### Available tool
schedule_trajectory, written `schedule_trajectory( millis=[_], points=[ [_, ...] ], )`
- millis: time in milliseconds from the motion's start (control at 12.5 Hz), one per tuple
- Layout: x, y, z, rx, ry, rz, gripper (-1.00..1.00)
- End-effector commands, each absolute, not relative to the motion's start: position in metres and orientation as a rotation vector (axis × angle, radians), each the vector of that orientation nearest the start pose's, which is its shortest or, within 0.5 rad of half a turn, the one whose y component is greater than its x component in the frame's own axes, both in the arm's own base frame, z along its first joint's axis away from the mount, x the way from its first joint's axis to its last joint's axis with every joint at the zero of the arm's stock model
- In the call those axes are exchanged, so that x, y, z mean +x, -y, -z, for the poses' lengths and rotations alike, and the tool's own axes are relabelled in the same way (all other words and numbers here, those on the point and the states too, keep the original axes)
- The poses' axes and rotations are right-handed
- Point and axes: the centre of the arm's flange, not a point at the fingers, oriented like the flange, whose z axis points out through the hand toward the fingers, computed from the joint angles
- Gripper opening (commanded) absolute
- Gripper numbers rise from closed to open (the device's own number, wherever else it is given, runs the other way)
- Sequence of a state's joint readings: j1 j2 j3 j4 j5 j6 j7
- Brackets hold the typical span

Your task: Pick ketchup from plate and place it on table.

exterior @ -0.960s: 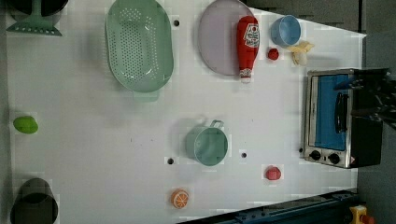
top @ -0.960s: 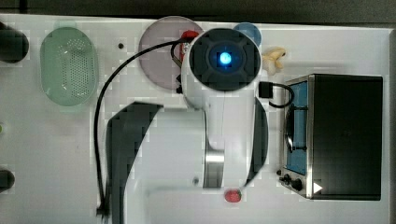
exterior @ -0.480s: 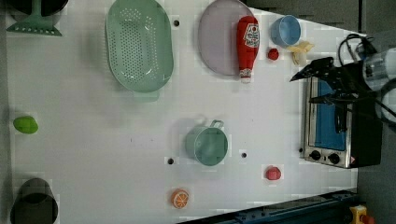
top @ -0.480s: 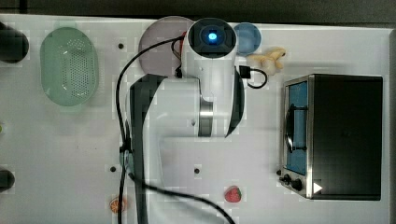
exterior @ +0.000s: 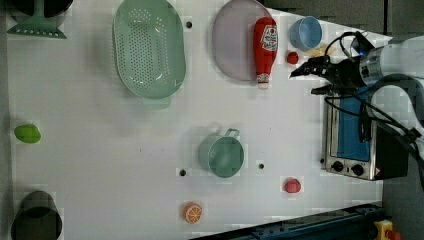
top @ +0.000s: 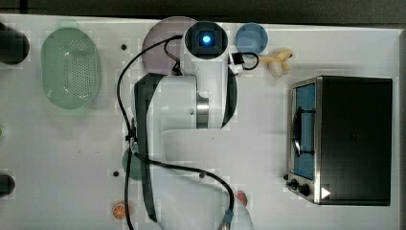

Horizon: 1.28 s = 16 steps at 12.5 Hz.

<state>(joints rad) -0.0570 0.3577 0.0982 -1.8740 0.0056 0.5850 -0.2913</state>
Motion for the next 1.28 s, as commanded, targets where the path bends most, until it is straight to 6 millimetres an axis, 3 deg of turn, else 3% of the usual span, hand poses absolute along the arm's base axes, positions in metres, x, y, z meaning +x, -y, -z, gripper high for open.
schedule_trajectory(
  millis=[80, 240, 400, 800, 1280],
  points=[
    [0.648, -0.028, -0.303, -3.081, -0.309, -0.05, 1.0],
    [0.661, -0.029, -0.279, -3.085, -0.178, -0.055, 1.0],
    [0.673, -0.031, -0.258, -3.081, -0.16, -0.069, 1.0],
    [0.706, -0.041, -0.224, -3.15, -0.035, 0.015, 1.0],
    [0.714, -0.043, -0.175, -3.148, -0.014, 0.07, 1.0]
  ],
)
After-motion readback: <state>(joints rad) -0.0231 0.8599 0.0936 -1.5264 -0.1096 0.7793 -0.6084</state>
